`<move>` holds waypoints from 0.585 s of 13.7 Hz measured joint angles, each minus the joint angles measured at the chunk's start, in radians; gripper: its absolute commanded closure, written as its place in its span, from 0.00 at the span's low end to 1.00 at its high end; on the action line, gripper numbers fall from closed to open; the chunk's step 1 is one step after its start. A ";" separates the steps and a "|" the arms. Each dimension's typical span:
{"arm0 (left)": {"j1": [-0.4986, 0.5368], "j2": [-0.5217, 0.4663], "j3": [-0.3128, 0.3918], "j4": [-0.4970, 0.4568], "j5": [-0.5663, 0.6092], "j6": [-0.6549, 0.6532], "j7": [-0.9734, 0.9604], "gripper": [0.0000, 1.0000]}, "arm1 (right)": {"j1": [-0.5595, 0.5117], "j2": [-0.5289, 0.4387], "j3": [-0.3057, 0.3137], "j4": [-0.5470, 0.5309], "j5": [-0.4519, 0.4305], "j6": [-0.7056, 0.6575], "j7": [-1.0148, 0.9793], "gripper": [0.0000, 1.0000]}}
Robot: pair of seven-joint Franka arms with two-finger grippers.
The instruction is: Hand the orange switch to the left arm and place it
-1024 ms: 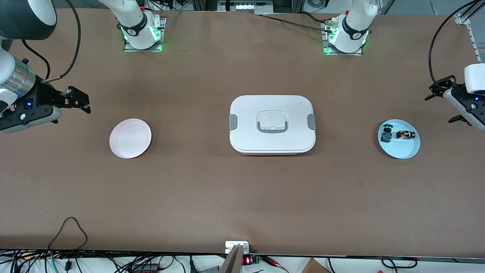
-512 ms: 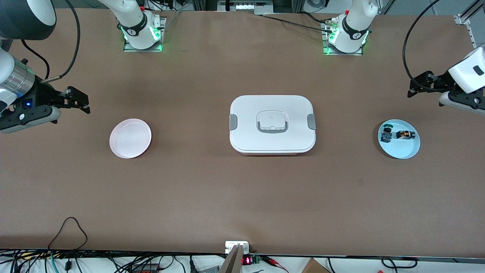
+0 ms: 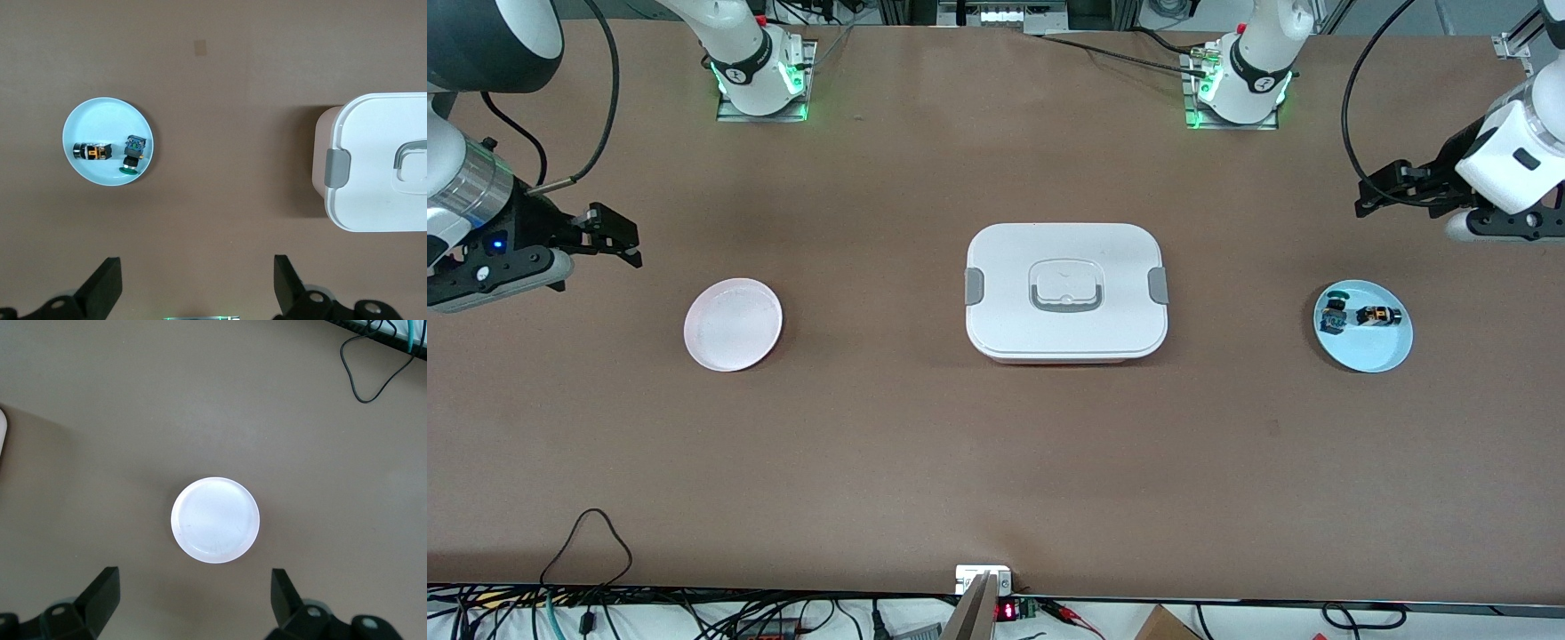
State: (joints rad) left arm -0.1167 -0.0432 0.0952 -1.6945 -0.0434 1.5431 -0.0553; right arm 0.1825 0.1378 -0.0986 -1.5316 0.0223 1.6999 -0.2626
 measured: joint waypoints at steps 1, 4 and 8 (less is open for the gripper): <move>0.004 -0.006 0.002 0.000 0.004 -0.003 0.000 0.00 | 0.001 0.000 0.001 0.000 0.000 0.000 0.000 0.00; 0.007 -0.028 0.002 -0.009 0.005 0.003 0.001 0.00 | 0.001 0.000 0.002 0.000 0.000 0.001 0.000 0.00; 0.013 -0.049 0.001 -0.046 0.005 0.099 0.063 0.00 | 0.001 0.000 0.002 0.000 0.000 0.002 0.000 0.00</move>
State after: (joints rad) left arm -0.1042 -0.0921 0.0967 -1.7403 -0.0385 1.6420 0.0080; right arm 0.1831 0.1378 -0.0970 -1.5316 0.0223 1.7014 -0.2626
